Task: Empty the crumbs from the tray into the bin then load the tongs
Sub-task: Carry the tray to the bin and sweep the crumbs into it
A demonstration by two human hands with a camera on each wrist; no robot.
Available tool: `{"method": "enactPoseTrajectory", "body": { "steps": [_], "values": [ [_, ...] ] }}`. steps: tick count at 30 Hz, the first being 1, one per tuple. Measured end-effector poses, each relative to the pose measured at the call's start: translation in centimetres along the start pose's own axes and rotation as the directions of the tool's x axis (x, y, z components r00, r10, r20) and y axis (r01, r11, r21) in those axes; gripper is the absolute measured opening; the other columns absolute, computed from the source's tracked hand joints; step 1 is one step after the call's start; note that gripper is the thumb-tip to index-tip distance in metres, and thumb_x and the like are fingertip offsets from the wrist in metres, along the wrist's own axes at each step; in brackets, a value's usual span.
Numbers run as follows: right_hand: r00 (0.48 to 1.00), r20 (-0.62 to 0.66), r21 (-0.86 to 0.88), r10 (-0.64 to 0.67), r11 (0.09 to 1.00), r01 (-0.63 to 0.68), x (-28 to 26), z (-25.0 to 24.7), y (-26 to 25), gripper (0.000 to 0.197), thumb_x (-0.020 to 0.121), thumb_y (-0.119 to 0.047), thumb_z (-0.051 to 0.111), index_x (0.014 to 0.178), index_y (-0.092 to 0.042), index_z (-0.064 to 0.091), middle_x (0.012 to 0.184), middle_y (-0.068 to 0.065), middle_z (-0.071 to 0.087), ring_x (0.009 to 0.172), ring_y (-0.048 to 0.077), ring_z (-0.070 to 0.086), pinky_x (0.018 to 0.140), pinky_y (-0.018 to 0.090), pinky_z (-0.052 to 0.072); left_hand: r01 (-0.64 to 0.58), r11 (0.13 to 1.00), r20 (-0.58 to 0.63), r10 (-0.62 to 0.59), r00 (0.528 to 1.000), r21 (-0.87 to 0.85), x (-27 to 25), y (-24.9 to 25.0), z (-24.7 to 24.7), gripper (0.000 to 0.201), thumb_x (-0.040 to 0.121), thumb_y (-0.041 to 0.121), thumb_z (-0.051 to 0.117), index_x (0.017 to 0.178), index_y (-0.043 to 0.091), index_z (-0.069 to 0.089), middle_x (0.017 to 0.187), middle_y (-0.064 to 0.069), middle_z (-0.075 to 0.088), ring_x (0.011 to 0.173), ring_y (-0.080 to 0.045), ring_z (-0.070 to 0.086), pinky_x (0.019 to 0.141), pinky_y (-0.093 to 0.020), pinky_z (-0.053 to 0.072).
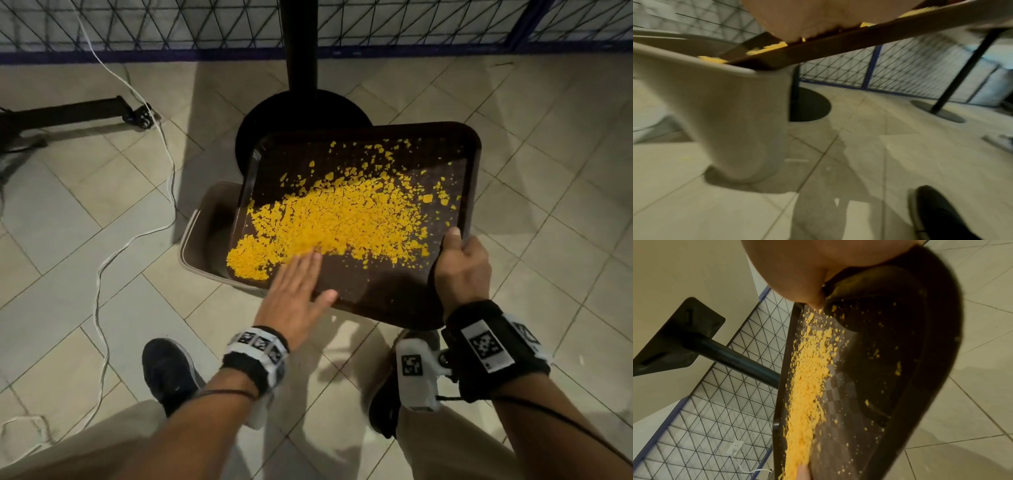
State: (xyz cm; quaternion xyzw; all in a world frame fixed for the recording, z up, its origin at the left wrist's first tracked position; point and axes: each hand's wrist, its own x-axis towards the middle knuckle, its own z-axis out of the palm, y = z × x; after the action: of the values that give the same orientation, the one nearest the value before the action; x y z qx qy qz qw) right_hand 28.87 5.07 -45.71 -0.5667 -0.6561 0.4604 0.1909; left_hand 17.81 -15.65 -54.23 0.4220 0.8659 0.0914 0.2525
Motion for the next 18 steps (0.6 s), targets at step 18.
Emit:
{"method": "enactPoseTrajectory", "body": {
  "steps": [18],
  "values": [
    [1.0, -0.011, -0.066, -0.026, 0.998, 0.025, -0.1, -0.5, -1.0, 0.042, 0.103, -0.037, 0.034, 0.109, -0.002, 0.055, 0.095, 0.008, 0.053, 0.084, 0.024, 0.047, 0.071, 0.026, 0.029, -0.427, 0.904, -0.234, 0.41, 0.882, -0.025, -0.3, 10.6, 1.4, 0.057, 0.103, 0.04, 0.038, 0.151, 0.01, 0.03, 0.16, -0.008, 0.024, 0.15, -0.026, 0.017, 0.117, -0.047, 0.025]
  ]
}}
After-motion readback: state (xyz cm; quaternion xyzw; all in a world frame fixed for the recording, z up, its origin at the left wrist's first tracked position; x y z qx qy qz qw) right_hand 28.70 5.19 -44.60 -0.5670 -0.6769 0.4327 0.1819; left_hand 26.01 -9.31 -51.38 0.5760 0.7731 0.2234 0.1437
